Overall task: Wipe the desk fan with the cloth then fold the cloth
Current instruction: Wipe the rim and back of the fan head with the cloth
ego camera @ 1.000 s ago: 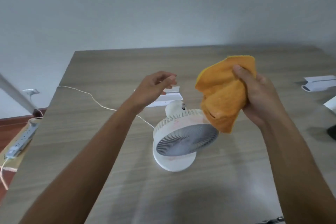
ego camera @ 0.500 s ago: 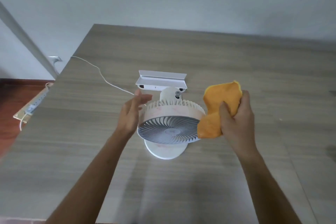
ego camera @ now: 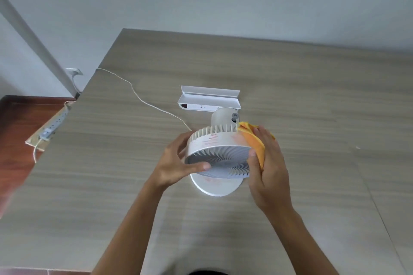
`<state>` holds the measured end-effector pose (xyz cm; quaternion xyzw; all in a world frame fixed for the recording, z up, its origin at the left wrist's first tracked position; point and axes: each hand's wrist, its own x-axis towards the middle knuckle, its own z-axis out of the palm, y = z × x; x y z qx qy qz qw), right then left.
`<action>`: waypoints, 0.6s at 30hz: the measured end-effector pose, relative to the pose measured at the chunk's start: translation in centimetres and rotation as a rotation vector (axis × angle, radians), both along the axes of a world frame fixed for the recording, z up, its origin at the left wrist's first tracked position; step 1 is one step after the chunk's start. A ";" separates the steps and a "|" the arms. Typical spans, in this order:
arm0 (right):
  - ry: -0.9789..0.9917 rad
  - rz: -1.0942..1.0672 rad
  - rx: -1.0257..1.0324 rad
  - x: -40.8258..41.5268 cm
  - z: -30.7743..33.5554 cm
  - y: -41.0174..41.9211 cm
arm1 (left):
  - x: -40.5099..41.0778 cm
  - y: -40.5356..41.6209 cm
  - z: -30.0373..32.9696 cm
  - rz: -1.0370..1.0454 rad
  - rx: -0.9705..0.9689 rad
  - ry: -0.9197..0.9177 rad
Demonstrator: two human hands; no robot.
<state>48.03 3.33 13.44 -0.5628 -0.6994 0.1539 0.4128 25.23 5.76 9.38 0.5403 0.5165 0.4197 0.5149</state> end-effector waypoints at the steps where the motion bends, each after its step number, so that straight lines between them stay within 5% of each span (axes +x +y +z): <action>1: 0.002 -0.011 -0.004 0.0 0.0 0.0 | -0.3 0.0 -0.2 -0.016 -0.007 0.027; 8: -0.014 -0.086 0.037 -1.3 0.0 -0.5 | -1.9 0.3 -0.7 -0.142 -0.093 -0.010; 18: -0.327 -0.071 0.227 -3.9 -0.4 -0.3 | -2.5 1.1 -0.9 -0.154 -0.110 -0.037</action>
